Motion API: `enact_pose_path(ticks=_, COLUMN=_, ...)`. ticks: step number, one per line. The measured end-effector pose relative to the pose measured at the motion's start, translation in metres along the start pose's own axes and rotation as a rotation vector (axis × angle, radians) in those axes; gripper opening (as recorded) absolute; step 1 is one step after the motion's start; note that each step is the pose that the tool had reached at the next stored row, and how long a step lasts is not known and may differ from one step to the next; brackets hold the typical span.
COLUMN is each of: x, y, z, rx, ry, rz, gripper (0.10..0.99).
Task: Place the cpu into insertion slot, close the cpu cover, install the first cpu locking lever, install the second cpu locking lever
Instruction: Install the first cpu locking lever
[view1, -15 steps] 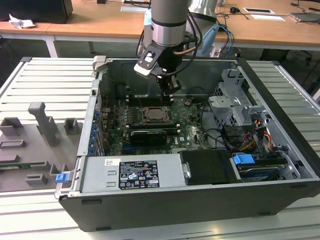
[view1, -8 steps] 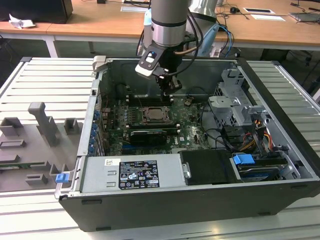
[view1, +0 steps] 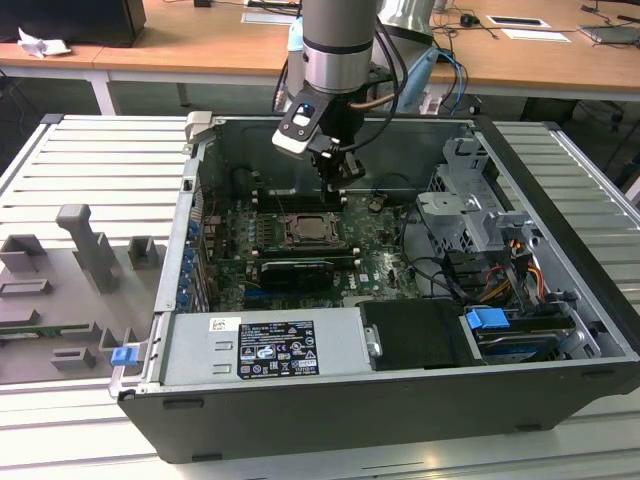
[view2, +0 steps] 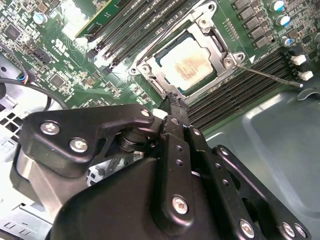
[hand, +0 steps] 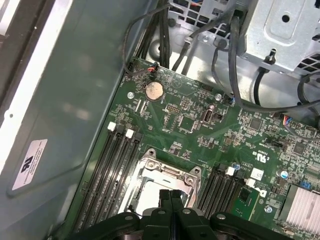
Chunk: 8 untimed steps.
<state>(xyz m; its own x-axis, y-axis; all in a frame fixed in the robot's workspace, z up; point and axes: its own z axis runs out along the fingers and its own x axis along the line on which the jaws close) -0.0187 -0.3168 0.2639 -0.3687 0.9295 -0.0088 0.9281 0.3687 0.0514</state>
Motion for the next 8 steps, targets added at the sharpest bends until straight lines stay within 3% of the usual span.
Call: enact_pose_path(ticks=8, x=0.0000, y=-0.0001, z=0.0000, rx=0.000, ry=0.0018, rz=-0.036, gripper=0.106)
